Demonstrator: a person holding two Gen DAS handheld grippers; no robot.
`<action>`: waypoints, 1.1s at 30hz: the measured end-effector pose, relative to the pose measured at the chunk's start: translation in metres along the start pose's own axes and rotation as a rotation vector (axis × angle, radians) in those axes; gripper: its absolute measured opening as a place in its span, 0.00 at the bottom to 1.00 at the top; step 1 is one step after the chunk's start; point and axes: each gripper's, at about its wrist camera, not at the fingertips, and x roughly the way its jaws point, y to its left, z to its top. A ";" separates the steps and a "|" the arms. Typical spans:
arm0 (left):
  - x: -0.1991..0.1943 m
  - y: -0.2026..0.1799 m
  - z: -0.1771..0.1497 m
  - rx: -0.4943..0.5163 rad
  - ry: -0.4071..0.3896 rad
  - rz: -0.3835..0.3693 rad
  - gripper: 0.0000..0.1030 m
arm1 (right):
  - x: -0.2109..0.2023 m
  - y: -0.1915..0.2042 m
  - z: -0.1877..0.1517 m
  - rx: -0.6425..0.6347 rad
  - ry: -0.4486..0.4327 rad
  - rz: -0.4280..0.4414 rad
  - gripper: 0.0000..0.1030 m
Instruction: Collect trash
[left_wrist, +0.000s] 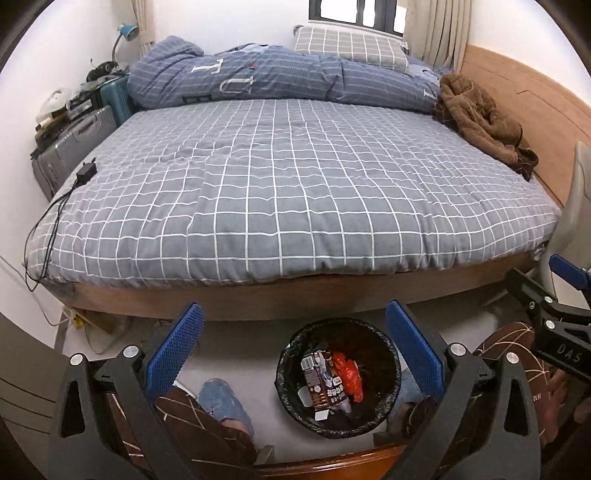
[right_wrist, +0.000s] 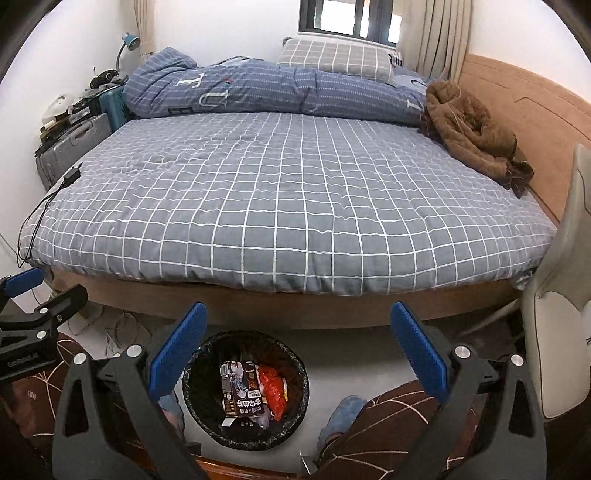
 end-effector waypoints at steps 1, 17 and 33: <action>-0.002 0.000 0.000 0.000 -0.002 -0.001 0.94 | -0.001 0.001 -0.001 0.000 0.001 0.000 0.93; -0.003 -0.002 -0.002 0.004 -0.005 -0.003 0.94 | 0.002 0.007 -0.002 0.011 0.017 0.009 0.93; -0.005 -0.006 -0.004 0.012 -0.008 -0.008 0.95 | -0.002 0.006 0.000 0.015 0.011 0.009 0.93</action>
